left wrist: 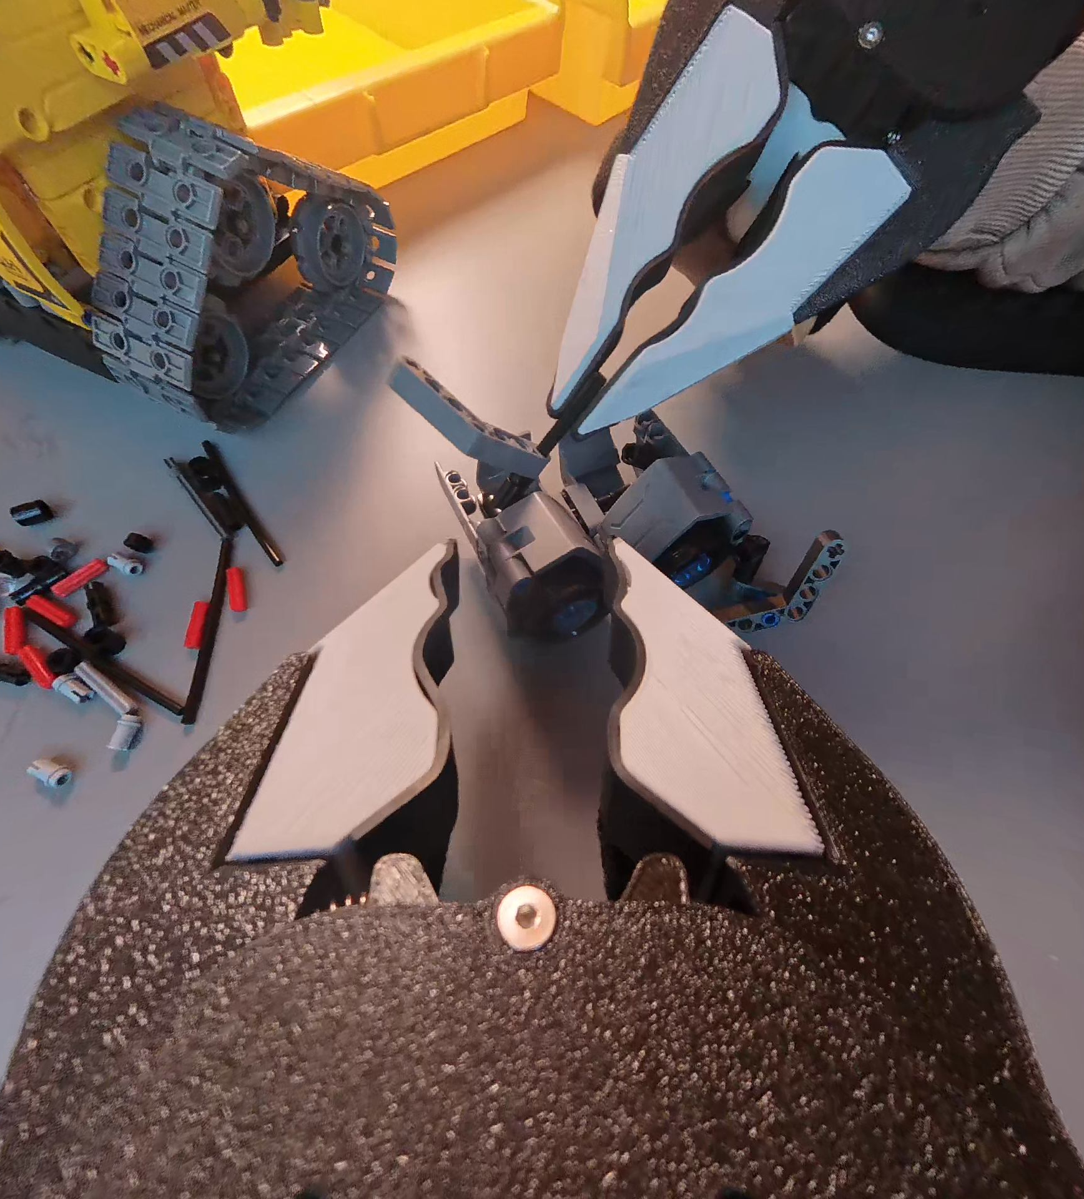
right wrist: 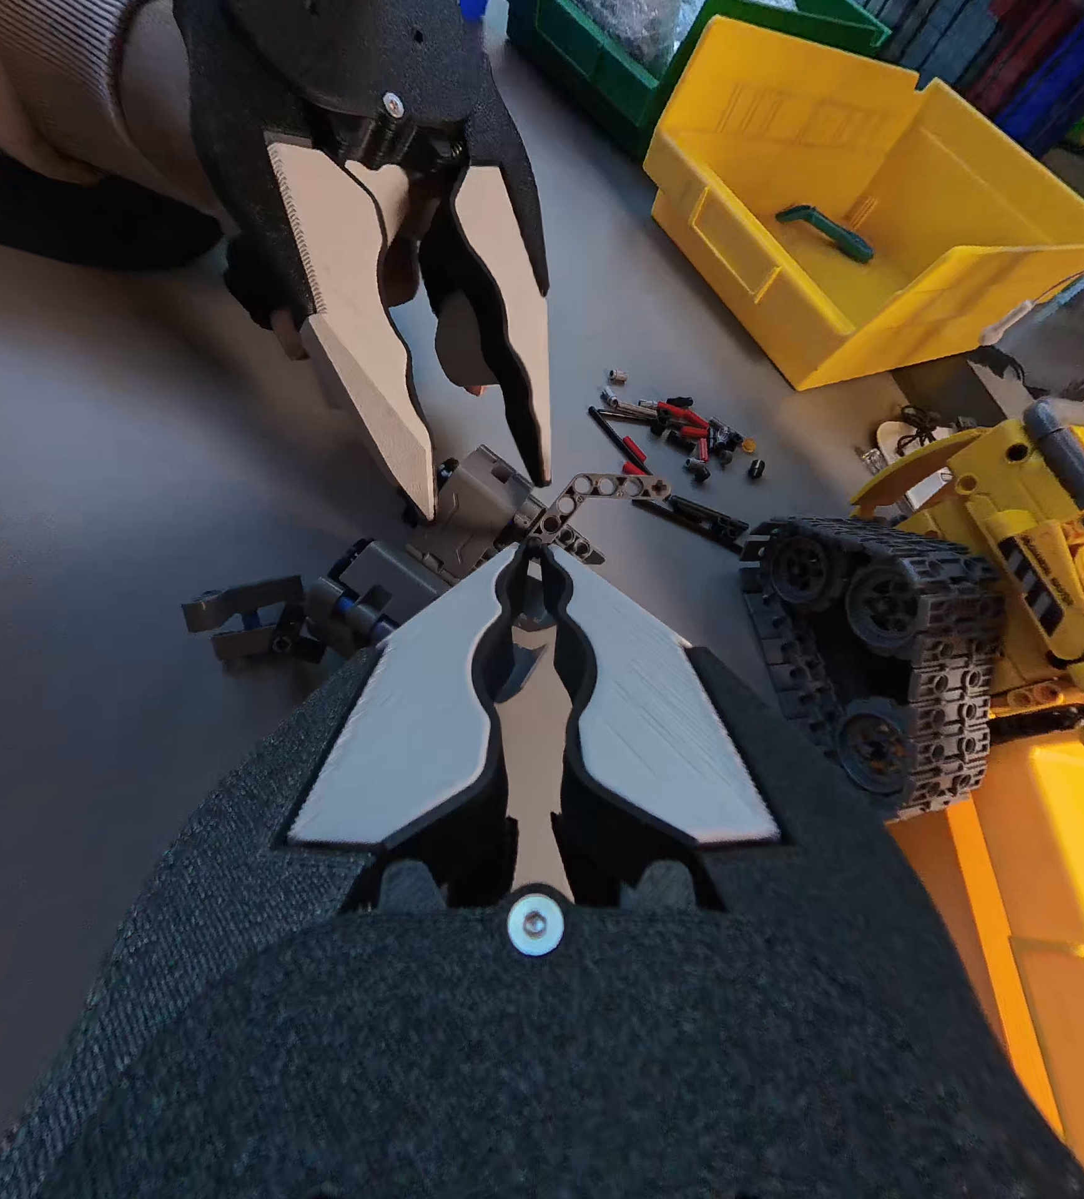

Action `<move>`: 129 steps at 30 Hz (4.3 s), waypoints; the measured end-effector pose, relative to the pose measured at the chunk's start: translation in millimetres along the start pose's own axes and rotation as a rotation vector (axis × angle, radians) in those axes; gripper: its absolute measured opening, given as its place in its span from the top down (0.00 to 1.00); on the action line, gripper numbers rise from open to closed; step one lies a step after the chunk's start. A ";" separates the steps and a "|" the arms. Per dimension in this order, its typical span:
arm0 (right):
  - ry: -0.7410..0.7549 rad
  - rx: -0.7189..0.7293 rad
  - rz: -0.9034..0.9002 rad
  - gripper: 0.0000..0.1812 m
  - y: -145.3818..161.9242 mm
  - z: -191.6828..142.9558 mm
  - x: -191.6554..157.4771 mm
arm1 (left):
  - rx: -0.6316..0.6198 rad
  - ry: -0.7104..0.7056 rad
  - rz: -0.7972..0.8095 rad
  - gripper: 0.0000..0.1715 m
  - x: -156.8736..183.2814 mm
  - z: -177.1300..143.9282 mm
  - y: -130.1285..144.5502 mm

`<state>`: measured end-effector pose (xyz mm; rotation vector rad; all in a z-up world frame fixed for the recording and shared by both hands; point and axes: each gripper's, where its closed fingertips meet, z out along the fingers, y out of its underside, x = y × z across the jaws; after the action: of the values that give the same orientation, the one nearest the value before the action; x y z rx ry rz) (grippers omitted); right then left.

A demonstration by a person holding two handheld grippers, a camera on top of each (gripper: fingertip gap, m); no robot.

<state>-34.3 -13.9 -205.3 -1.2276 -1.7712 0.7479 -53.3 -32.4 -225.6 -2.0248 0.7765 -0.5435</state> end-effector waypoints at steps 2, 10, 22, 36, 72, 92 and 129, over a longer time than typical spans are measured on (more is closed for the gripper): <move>0.008 -0.005 -0.007 0.98 1.7 -0.9 0.7 | -0.004 -0.007 -0.022 0.71 -3.1 1.3 0.0; 0.033 -0.017 -0.074 0.97 0.3 2.7 -0.8 | -0.067 -0.001 -0.079 0.74 0.0 19.9 0.2; 0.091 -0.020 -0.209 0.98 2.7 -1.3 -4.2 | -0.080 -0.073 -0.024 0.79 -3.2 22.4 -2.1; 0.323 0.155 -0.478 0.99 -45.3 -32.6 -10.9 | -0.069 -0.270 -0.173 0.80 -73.8 -13.6 7.3; -0.355 0.619 0.537 0.98 -71.7 -57.4 -21.4 | 0.441 0.370 -0.083 0.96 61.0 -43.8 -79.2; -0.162 0.621 0.424 0.98 -51.6 -97.1 23.1 | 0.507 0.289 -0.224 0.97 5.5 -82.6 -74.2; -0.155 0.484 0.398 0.98 -39.0 -57.2 1.9 | 0.314 0.259 -0.141 0.82 0.2 -29.6 -63.8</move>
<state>-1.5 -24.8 -145.3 -1.2143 -1.3529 1.4397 -51.5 -22.7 -156.0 -1.7451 0.6539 -0.9611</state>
